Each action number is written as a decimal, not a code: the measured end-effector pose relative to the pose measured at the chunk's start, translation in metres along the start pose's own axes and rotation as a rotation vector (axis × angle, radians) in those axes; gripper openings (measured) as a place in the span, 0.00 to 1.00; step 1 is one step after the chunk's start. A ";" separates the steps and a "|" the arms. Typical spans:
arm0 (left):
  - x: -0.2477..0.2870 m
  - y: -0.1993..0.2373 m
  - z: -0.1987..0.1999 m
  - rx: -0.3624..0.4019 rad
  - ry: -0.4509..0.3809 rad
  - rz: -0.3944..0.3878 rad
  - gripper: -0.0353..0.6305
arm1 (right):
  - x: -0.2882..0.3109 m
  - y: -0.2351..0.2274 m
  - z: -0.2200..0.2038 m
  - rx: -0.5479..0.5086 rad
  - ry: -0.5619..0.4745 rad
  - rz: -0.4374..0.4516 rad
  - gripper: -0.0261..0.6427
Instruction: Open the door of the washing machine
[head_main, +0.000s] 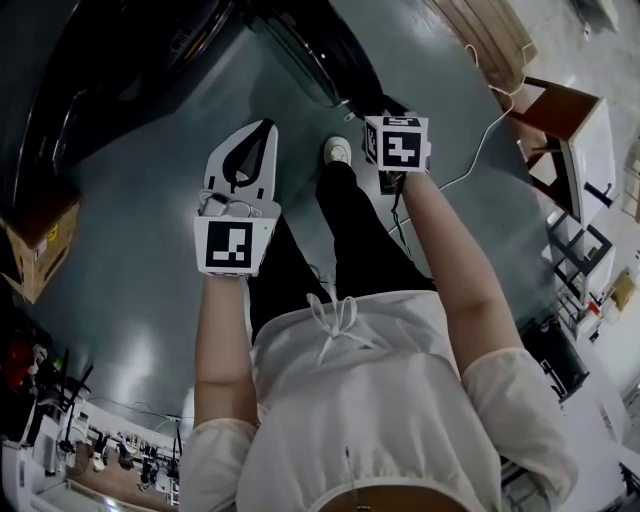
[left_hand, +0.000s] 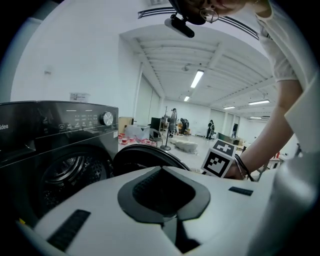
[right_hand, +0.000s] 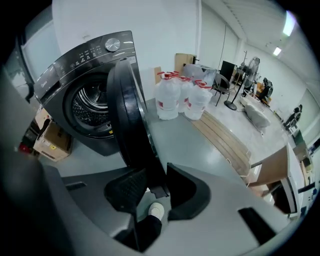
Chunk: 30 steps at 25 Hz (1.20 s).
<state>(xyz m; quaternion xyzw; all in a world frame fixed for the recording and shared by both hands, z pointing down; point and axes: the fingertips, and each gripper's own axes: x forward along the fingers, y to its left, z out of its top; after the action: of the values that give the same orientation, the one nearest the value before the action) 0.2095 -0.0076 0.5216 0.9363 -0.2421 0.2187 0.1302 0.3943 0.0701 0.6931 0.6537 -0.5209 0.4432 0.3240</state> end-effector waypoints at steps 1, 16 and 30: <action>0.006 -0.004 0.003 0.000 -0.001 0.000 0.09 | 0.000 -0.007 0.004 -0.012 -0.001 0.003 0.20; 0.095 -0.050 0.045 -0.022 -0.026 -0.003 0.09 | 0.010 -0.098 0.053 -0.054 -0.011 0.065 0.22; 0.102 -0.048 0.072 -0.019 -0.083 0.017 0.09 | -0.007 -0.122 0.075 -0.122 -0.014 -0.044 0.10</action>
<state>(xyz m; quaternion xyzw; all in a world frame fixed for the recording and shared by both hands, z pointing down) 0.3389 -0.0324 0.5004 0.9411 -0.2572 0.1786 0.1272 0.5296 0.0369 0.6613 0.6470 -0.5347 0.3988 0.3694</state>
